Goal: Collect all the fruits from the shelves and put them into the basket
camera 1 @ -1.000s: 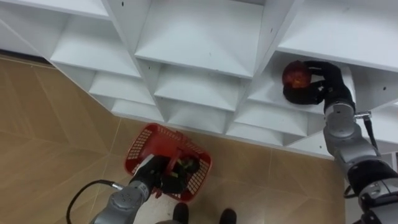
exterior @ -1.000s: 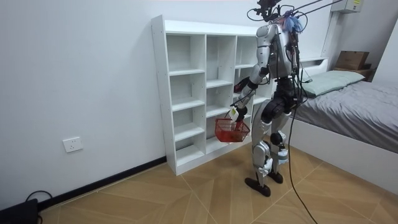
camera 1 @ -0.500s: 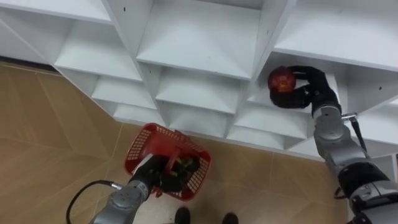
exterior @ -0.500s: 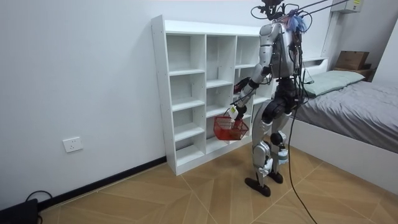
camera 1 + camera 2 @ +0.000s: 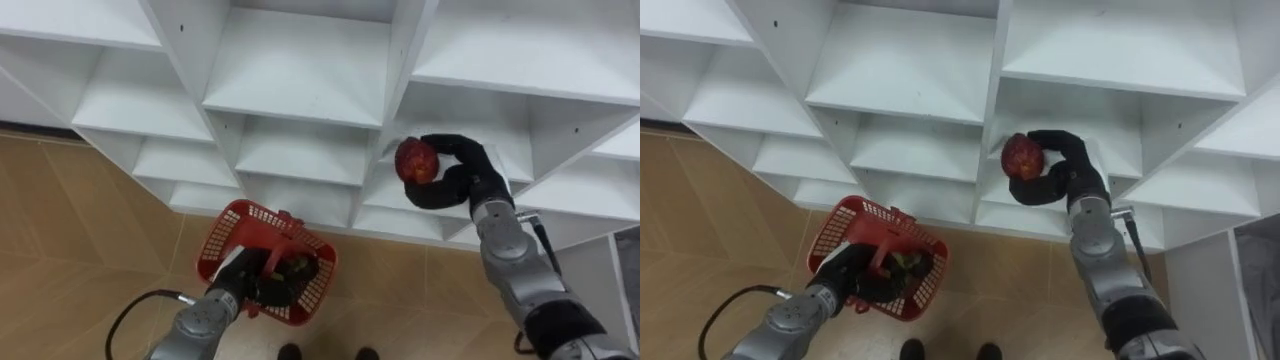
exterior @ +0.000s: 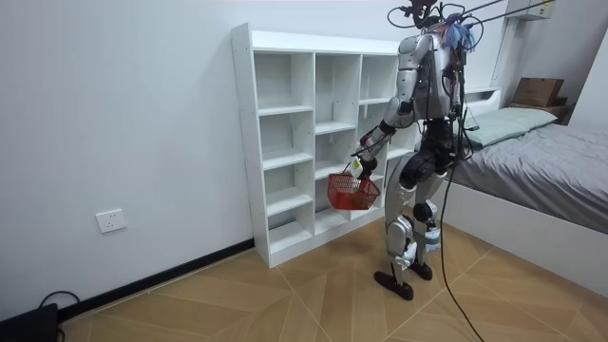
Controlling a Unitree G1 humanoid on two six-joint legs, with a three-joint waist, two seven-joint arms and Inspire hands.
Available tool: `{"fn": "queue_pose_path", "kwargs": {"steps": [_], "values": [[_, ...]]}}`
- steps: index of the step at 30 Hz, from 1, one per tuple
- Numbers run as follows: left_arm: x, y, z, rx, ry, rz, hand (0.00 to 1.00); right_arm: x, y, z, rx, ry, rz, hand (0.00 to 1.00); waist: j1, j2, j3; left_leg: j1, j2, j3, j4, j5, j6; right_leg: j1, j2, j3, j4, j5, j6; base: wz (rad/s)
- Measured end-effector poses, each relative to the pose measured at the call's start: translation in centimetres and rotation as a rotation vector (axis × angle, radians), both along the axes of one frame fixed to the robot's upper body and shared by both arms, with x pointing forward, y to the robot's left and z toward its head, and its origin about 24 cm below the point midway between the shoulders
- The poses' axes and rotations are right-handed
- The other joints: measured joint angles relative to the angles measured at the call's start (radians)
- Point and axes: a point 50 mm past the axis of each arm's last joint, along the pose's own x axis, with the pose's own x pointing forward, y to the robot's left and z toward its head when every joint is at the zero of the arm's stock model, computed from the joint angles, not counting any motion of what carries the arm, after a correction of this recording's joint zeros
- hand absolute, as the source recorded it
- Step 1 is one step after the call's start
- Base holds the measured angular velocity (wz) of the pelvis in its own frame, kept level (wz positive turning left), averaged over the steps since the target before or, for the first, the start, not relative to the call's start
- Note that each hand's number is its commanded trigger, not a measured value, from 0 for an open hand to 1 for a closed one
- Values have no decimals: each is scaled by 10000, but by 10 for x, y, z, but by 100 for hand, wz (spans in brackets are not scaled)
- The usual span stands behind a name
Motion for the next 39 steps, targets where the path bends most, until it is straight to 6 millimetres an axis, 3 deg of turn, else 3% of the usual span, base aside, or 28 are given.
{"fn": "queue_pose_path", "kwargs": {"steps": [2, 11, 16, 26, 31, 34, 36, 39], "values": [[0, 0, 1, -25, -37, 4, 100, -7, 0, -7, 8, 246, 30, 100, -52, 31, -53, -2, 11, 26, -1, 0, 0, 11, 10, 7, -2, 20, 0, -2], [-6, -11, 0, -556, -291, 218, 100, -41, 23, -40, 639, 1598, 865, 100, -279, 142, -81, 140, 29, 102, -93, 0, 0, 139, 27, 11, -74, 28, -5, 0], [-9, -12, -2, -586, -257, 275, 100, -51, 34, -37, 868, 1304, 1348, 100, -432, 302, -142, 277, 35, 122, -262, 8, -2, 231, 54, 59, -200, 50, 6, -3], [-10, -16, -1, -773, -305, 259, 100, -67, 45, -48, 45, 1889, 2636, 100, -541, 346, -130, 332, 31, 203, -438, 10, -5, 185, 82, 168, -276, 44, 14, -3], [-5, -19, 5, -1038, -856, 214, 100, -69, 53, -50, -73, 2054, 3295, 100, -532, 337, -117, 287, 34, 175, -472, 9, -6, 185, 89, 126, -380, 52, 18, 2], [-4, -21, 7, -1199, -932, 219, 100, -70, 58, -51, -70, 2116, 3593, 100, -520, 357, -29, 286, 32, 174, -516, 9, -6, 179, 89, 104, -400, 51, 19, 0], [-4, -22, 6, -1315, -896, 211, 100, -69, 60, -50, -51, 2152, 3789, 100, -500, 399, 73, 269, 30, 174, -533, 6, -9, 174, 94, 101, -432, 50, 22, 0], [-4, -23, 7, -1326, -925, 158, 100, -71, 62, -51, -65, 2268, 4084, 100, -495, 406, 76, 227, 47, 160, -547, 5, -11, 184, 115, 58, -535, 59, 25, 1]]}}
